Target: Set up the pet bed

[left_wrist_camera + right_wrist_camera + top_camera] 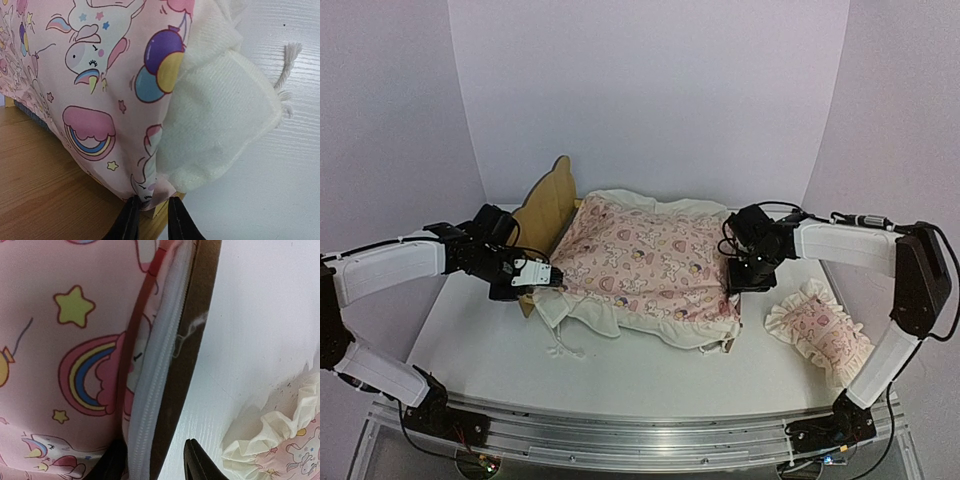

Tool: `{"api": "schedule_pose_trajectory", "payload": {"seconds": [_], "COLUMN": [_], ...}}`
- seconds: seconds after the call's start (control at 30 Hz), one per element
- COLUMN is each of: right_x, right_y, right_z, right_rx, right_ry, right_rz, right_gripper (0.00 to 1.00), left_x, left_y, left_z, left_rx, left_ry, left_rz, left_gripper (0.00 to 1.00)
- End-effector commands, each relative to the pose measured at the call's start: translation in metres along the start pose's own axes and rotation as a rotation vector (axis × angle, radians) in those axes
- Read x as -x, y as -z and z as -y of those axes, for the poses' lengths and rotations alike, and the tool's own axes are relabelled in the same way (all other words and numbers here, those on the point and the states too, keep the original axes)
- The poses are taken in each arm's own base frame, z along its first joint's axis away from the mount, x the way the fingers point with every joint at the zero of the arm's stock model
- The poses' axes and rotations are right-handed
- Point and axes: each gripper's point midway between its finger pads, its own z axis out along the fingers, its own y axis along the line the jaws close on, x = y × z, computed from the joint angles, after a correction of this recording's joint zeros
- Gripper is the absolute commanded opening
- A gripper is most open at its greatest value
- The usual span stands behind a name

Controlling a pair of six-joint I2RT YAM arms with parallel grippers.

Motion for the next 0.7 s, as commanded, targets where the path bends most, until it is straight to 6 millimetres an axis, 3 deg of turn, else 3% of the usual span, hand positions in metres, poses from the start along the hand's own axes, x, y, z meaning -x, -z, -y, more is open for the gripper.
{"api": "schedule_pose_trajectory", "payload": {"seconds": [0.0, 0.1, 0.17, 0.27, 0.37, 0.53, 0.6, 0.67], "right_x": [0.014, 0.022, 0.024, 0.021, 0.011, -0.007, -0.015, -0.024], "right_y": [0.028, 0.056, 0.073, 0.094, 0.107, 0.122, 0.121, 0.118], "right_z": [-0.005, -0.002, 0.0, 0.0, -0.018, -0.092, -0.118, -0.14], "right_rx": [0.037, 0.04, 0.048, 0.067, 0.082, 0.248, 0.322, 0.367], "right_ry": [0.097, 0.104, 0.088, 0.032, 0.044, 0.161, 0.179, 0.22], "right_rz": [0.005, 0.042, 0.06, 0.09, 0.126, 0.203, 0.214, 0.215], "right_gripper": [0.42, 0.45, 0.45, 0.45, 0.45, 0.46, 0.46, 0.46], "left_x": [0.024, 0.043, 0.055, 0.07, 0.074, 0.069, 0.067, 0.063], "left_y": [0.027, 0.053, 0.07, 0.094, 0.106, 0.077, 0.06, 0.039], "left_z": [-0.024, -0.021, -0.005, 0.033, 0.082, 0.148, 0.162, 0.162], "left_rx": [0.043, 0.061, 0.021, -0.092, -0.269, -0.463, -0.507, -0.536], "left_ry": [0.045, 0.003, -0.04, -0.083, -0.132, -0.375, -0.496, -0.581], "left_rz": [0.113, 0.232, 0.327, 0.475, 0.561, 0.496, 0.467, 0.431], "left_gripper": [0.34, 0.48, 0.54, 0.59, 0.57, 0.56, 0.57, 0.59]}}
